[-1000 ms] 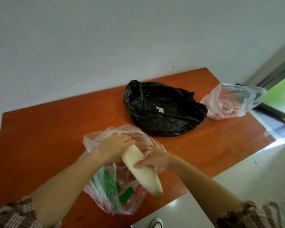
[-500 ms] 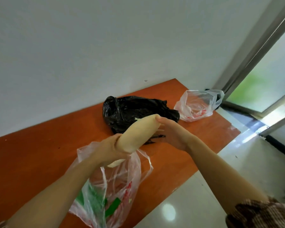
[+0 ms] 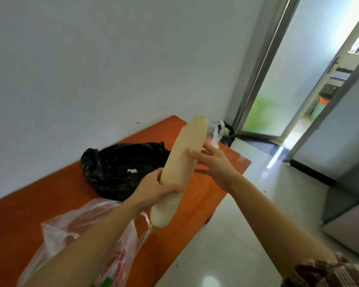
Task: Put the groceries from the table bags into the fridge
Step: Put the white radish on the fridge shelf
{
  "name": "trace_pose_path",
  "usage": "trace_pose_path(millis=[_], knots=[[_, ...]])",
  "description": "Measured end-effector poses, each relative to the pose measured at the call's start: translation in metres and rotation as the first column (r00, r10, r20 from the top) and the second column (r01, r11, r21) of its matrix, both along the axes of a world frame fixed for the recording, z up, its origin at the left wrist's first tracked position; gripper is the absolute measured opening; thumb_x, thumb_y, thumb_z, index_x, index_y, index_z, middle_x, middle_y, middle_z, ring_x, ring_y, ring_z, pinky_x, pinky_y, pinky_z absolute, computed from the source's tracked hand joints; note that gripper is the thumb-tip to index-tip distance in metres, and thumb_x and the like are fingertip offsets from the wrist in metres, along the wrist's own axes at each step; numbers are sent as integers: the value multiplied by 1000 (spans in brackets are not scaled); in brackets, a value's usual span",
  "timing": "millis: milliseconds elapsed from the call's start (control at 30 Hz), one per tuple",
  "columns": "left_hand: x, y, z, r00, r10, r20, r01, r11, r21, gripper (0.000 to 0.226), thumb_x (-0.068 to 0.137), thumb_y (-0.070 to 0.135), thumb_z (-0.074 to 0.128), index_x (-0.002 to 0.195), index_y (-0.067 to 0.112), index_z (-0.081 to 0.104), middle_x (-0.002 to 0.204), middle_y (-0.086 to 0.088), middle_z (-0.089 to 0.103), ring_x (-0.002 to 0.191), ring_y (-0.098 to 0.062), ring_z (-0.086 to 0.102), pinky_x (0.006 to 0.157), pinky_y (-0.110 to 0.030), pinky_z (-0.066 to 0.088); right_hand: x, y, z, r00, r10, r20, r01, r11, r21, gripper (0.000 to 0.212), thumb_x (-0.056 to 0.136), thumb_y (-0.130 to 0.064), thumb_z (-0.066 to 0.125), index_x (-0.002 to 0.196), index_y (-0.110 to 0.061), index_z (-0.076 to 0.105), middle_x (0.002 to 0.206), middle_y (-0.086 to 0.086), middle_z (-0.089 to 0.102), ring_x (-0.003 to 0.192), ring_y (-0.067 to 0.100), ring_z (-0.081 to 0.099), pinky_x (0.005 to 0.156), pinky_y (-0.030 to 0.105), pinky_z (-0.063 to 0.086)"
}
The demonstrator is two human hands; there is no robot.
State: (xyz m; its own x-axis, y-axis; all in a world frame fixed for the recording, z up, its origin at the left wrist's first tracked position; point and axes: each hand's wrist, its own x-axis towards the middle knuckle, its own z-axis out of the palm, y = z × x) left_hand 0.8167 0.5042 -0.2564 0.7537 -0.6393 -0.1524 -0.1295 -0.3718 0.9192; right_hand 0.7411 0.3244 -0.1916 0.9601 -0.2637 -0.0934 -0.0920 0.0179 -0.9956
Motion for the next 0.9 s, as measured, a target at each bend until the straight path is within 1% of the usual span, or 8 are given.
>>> trace_pose_path(millis=[100,233,333,433,500,633,767,900], knots=[[-28,-55,27,998,-63,21,64,996,-58,55,67,49,80,113,28,58,104,9,67,91,-9,65,78,-33,57,-34,-47,25,993,-115,41,116,992,-39,39,80,-36,74,116,-30,63,109,-6,71,100,14,69,82,35,58],[-80,-141,59,989,-147,-6,144,977,-157,67,64,58,75,121,28,55,108,7,67,95,-13,66,81,-34,57,-93,-121,57,972,-222,72,224,974,-31,31,81,-38,70,110,-28,65,107,-5,72,95,14,70,75,31,57],[-126,-212,78,972,-226,-66,208,955,-210,71,62,59,73,121,24,56,108,1,68,95,-19,67,85,-40,57,-145,-183,72,958,-280,65,282,959,-34,30,82,-43,67,110,-35,61,113,-3,68,102,18,67,87,41,56],[-168,-284,89,939,-326,-110,291,924,-248,66,64,55,77,117,19,61,104,-3,70,94,-22,68,86,-44,56,-200,-243,83,927,-366,84,371,927,-49,49,79,-49,68,124,-36,53,118,-3,65,105,21,66,85,39,56],[-196,-330,97,902,-408,-140,366,896,-253,76,56,61,78,116,19,61,105,-4,70,96,-22,68,88,-45,55,-236,-279,93,881,-460,113,470,879,-77,60,79,-48,69,133,-29,50,122,1,63,105,22,65,82,36,56],[-250,-415,115,785,-589,-190,524,797,-300,65,66,52,76,120,26,52,115,-1,63,104,-20,63,89,-39,54,-304,-349,111,744,-645,174,664,743,-84,64,77,-47,72,134,-24,51,117,1,64,98,20,67,72,30,56],[-288,-502,124,700,-682,-213,590,720,-364,86,58,49,79,132,23,45,126,-5,57,111,-24,60,92,-43,53,-364,-418,127,597,-771,221,794,607,-30,69,75,-45,75,136,-22,49,120,4,62,102,23,64,72,32,56],[-327,-593,137,610,-776,-158,694,620,-366,75,62,47,75,128,24,47,124,-7,58,111,-25,60,93,-43,52,-415,-491,141,475,-842,256,874,485,-30,64,75,-43,76,130,-21,54,117,4,66,100,23,66,68,31,56]])
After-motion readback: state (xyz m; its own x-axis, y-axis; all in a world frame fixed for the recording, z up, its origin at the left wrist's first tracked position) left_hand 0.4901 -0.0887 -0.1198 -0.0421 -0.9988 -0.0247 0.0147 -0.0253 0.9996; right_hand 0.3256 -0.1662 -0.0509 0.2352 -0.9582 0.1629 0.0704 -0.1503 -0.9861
